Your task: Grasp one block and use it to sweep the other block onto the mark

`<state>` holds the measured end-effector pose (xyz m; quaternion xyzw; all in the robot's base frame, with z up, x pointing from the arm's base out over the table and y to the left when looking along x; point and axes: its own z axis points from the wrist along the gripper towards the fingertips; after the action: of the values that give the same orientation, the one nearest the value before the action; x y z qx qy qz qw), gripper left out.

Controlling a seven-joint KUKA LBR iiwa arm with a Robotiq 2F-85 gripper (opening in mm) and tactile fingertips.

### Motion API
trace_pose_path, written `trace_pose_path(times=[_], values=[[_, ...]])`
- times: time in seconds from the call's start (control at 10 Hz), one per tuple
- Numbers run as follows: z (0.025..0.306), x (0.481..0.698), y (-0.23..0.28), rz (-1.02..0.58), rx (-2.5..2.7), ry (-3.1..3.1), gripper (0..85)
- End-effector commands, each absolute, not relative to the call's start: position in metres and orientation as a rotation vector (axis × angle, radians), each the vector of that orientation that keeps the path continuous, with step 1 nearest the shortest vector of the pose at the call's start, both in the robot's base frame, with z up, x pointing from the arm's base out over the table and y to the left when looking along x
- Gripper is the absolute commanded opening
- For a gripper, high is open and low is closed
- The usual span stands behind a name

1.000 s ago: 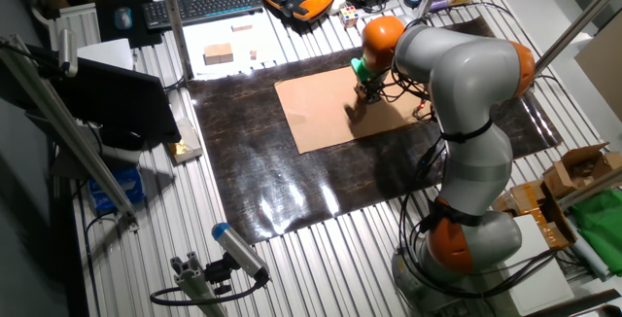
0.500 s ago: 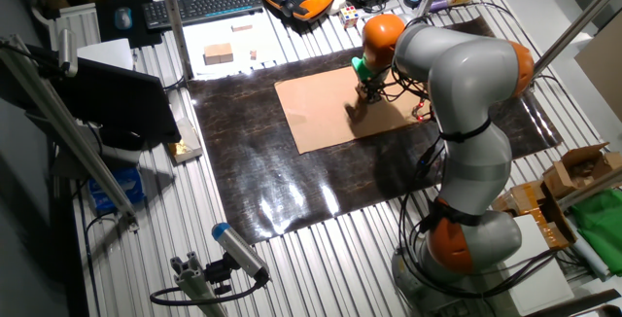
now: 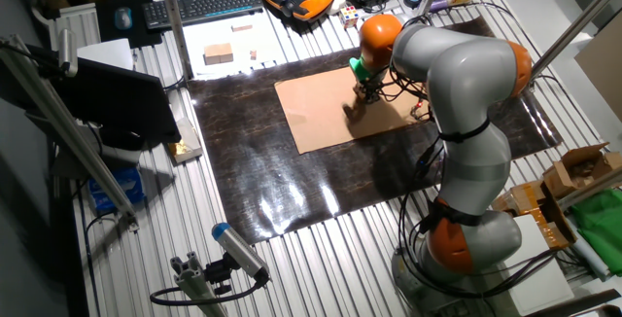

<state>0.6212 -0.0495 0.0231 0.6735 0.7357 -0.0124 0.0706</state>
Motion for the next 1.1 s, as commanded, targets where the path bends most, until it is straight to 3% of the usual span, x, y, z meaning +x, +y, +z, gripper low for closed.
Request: trace_pose_path(times=[0.0,1.0], values=[[0.0234,0.6229,-0.0518,-0.036,2.022,2.210,0.7],[0.0238,0.6196,-0.0589,-0.053,2.015,2.203,0.7]])
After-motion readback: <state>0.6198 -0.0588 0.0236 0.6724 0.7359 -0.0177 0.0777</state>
